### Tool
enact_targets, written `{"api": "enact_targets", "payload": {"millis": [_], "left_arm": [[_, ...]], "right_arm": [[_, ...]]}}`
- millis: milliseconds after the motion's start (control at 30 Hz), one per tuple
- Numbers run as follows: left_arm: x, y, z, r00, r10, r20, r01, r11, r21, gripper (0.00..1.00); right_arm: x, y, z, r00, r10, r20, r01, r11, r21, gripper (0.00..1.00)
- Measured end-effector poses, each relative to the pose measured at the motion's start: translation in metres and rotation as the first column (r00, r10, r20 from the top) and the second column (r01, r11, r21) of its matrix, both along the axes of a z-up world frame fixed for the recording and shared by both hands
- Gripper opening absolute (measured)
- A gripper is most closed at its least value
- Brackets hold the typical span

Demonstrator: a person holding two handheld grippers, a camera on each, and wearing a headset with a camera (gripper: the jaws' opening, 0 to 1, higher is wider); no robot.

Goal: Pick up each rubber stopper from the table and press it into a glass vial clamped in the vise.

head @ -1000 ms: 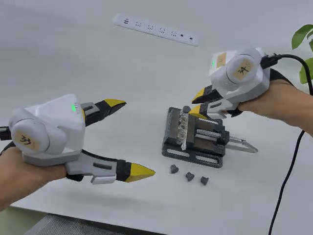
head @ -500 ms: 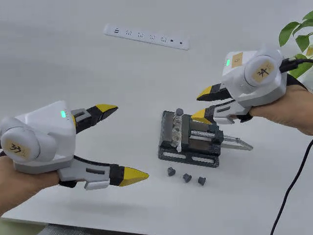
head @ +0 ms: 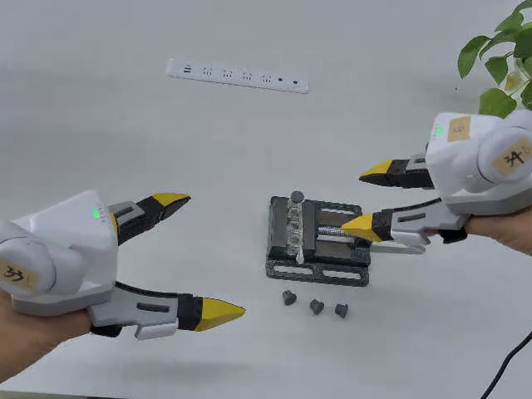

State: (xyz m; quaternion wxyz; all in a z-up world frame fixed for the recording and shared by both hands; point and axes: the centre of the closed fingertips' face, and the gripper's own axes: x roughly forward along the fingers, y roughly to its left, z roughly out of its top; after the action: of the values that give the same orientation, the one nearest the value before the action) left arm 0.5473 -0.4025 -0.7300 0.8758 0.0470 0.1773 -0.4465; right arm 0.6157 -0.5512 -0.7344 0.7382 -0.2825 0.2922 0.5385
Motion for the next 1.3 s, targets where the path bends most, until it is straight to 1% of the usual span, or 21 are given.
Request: {"api": "enact_targets", "payload": {"millis": [67,133,200,233,300,433,700,833,967,1033,1067,1200,1300], "left_arm": [[-0.001,0.0,0.0,1.0,-0.003,-0.001,0.003,1.0,0.004,0.94],[-0.001,0.0,0.0,1.0,-0.004,-0.003,0.004,1.0,0.01,0.94],[-0.002,0.0,0.0,1.0,-0.005,-0.004,0.005,1.0,0.014,0.94],[-0.002,0.0,0.0,1.0,-0.006,-0.005,0.006,1.0,0.017,0.94],[-0.002,0.0,0.0,1.0,-0.008,-0.004,0.008,1.0,0.02,0.94],[-0.003,0.0,0.0,1.0,-0.01,-0.006,0.01,1.0,0.029,0.94],[-0.006,-0.002,0.001,1.0,-0.015,-0.012,0.016,0.999,0.038,0.94],[-0.008,-0.003,0.0,1.0,-0.018,-0.018,0.019,0.999,0.042,0.94],[-0.009,-0.004,0.0,1.0,-0.018,-0.02,0.019,0.999,0.043,0.94],[-0.009,-0.003,0.0,1.0,-0.018,-0.022,0.019,0.999,0.044,0.94],[-0.009,-0.003,0.0,1.0,-0.018,-0.023,0.019,0.999,0.044,0.94],[-0.01,-0.004,0.0,1.0,-0.018,-0.026,0.019,0.999,0.044,0.93],[-0.011,-0.005,-0.001,0.999,-0.018,-0.028,0.02,0.999,0.043,0.93]], "right_arm": [[-0.008,-0.005,-0.001,1.0,-0.01,0.001,0.01,1.0,0.016,0.48],[-0.014,-0.01,-0.005,1.0,-0.024,-0.009,0.024,0.999,0.032,0.49],[-0.02,-0.012,-0.005,0.999,-0.036,-0.013,0.036,0.998,0.05,0.5],[-0.027,-0.013,-0.005,0.999,-0.043,-0.02,0.044,0.997,0.057,0.51],[-0.033,-0.015,-0.006,0.999,-0.049,-0.017,0.05,0.997,0.067,0.52],[-0.044,-0.018,-0.01,0.998,-0.061,-0.027,0.063,0.994,0.093,0.53],[-0.06,-0.031,-0.029,0.995,-0.088,-0.055,0.094,0.988,0.12,0.51],[-0.067,-0.036,-0.042,0.993,-0.098,-0.068,0.106,0.987,0.124,0.49],[-0.072,-0.039,-0.052,0.992,-0.101,-0.074,0.11,0.986,0.125,0.44],[-0.075,-0.042,-0.06,0.992,-0.102,-0.074,0.111,0.986,0.123,0.41],[-0.076,-0.042,-0.064,0.991,-0.106,-0.082,0.116,0.986,0.122,0.39],[-0.08,-0.039,-0.074,0.99,-0.108,-0.092,0.119,0.986,0.119,0.32],[-0.084,-0.035,-0.085,0.989,-0.105,-0.105,0.117,0.987,0.112,0.26]]}}
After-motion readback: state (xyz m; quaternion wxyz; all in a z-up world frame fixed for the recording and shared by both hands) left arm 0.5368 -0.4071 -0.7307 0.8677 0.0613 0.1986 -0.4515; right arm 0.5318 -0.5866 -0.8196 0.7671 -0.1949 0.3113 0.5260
